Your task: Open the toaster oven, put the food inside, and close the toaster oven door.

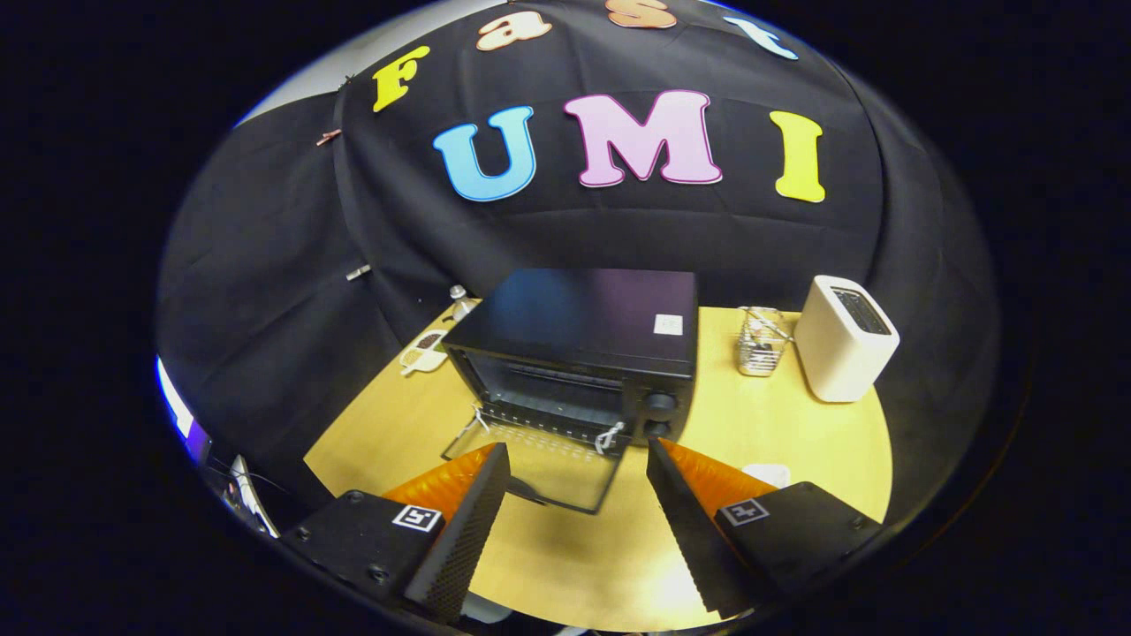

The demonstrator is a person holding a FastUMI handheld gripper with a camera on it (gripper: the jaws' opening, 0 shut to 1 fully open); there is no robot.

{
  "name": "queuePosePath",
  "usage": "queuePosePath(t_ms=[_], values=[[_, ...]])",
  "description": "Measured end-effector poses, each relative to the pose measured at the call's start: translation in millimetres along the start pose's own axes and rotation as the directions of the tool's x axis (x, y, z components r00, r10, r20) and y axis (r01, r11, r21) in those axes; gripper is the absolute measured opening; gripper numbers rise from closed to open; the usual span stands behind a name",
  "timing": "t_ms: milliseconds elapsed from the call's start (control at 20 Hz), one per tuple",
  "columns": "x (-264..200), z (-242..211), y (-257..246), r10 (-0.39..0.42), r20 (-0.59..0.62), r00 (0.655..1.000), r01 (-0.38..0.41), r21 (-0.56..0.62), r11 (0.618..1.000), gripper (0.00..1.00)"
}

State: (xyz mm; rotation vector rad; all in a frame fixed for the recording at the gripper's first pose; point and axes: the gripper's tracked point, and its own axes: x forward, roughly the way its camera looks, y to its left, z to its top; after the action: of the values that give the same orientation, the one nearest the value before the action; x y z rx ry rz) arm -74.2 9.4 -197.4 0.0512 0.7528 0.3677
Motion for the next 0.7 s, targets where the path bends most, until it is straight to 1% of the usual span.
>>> queuePosePath(t_ms=[150,200,300,450,550,700], values=[[-18,4,-54,0.004,-0.013,1.000,-0.005,-0.015,1.000,0.97],[-19,-2,-74,-0.002,-0.037,0.999,0.002,-0.005,1.000,0.97],[-27,-14,-116,-0.011,-0.095,0.995,0.015,0.042,0.999,0.97],[-31,-35,-167,-0.007,-0.190,0.982,0.037,0.156,0.987,0.97],[-26,-53,-193,-0.001,-0.242,0.970,0.045,0.176,0.983,0.97],[-13,-81,-205,0.102,-0.304,0.947,-0.027,0.241,0.970,0.97]])
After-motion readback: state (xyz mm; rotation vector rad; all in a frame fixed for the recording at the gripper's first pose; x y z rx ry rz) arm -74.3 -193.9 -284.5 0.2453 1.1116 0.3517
